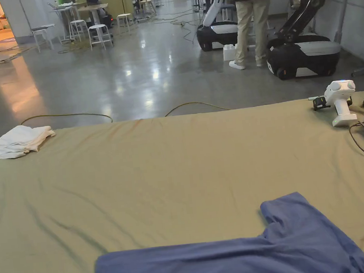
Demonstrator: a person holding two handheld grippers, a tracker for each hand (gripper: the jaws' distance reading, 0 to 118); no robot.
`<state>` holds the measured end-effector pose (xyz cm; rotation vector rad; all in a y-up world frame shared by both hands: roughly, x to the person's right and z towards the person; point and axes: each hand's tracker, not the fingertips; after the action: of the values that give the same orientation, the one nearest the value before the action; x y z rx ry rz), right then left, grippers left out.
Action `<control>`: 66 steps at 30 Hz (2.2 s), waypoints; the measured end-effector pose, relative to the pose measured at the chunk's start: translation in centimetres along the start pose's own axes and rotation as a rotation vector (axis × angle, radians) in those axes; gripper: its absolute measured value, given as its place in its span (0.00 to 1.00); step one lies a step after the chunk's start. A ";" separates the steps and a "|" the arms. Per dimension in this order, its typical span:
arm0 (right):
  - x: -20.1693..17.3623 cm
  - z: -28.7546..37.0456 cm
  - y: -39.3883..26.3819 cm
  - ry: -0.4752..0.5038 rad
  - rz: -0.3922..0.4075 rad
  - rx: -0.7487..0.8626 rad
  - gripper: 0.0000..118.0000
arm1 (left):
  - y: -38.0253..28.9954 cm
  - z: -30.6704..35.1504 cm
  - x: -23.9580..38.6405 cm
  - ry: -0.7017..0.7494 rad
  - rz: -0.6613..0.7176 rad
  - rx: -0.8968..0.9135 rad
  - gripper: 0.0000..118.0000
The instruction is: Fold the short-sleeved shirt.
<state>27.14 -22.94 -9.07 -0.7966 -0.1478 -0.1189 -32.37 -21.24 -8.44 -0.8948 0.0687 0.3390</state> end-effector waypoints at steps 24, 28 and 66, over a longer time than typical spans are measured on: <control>-8.4 21.6 8.5 0.325 0.161 0.723 0.56 | 2.1 24.9 13.8 0.113 -0.317 1.000 0.75; -9.8 23.8 8.4 0.322 0.200 0.805 0.55 | 0.8 25.5 14.7 0.009 -0.334 1.023 0.72; -6.6 11.4 5.5 0.246 0.063 0.278 0.00 | 14.2 -18.8 1.1 0.077 0.081 -0.119 0.56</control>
<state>20.56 -10.55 -6.26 -0.5040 0.0931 -0.1324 -34.26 -27.36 -31.13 -1.0251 0.1577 0.3868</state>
